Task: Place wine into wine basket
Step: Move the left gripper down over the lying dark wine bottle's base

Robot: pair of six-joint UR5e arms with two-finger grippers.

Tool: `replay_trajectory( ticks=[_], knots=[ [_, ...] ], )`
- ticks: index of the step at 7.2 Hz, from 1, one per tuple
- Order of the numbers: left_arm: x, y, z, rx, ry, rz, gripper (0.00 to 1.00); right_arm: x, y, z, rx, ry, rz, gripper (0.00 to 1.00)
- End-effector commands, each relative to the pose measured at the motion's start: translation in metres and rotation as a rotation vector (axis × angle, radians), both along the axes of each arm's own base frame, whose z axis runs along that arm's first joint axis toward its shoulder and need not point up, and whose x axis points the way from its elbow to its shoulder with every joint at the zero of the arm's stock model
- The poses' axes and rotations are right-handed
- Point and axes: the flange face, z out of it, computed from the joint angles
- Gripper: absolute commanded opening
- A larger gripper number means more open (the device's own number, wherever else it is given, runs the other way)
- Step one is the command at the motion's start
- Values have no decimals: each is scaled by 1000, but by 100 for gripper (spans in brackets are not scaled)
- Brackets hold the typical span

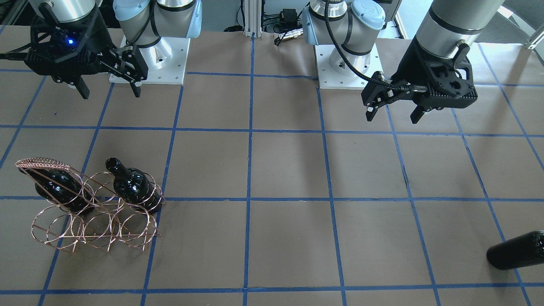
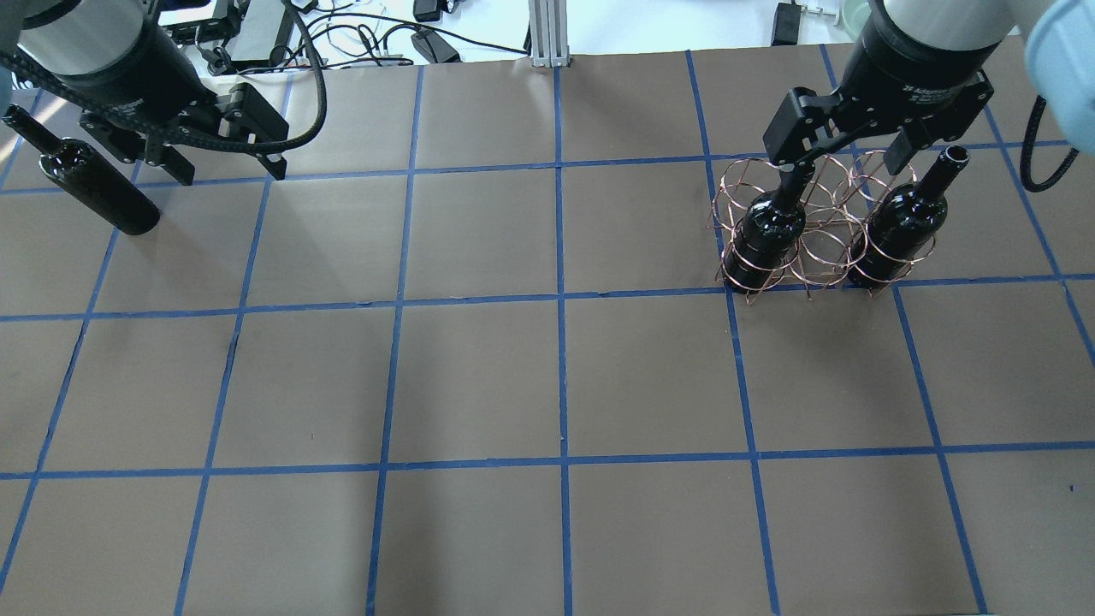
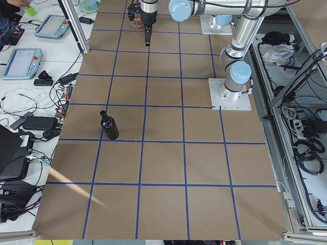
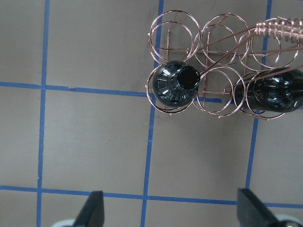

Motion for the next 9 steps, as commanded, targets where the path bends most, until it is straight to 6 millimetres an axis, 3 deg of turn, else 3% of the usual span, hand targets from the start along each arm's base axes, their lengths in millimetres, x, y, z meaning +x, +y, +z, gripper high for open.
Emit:
replay_trajectory(
  ticks=[1, 2, 5, 7, 9],
  knots=[
    [49, -12, -4, 1, 0, 28, 100, -2, -1, 1, -2, 1, -4, 100],
    [71, -19, -3, -15, -13, 14, 100, -1, -1, 1, -2, 1, -3, 100],
    [170, -60, 7, -46, -39, 34, 100, -1, -1, 0, -1, 2, -1, 100],
    [244, -90, -5, -55, -55, 47, 100, -1, 0, 1, -4, 1, 0, 100],
    [299, -116, -30, -67, -90, 13, 100, 0, 0, 1, -4, 3, 2, 100]
  ],
)
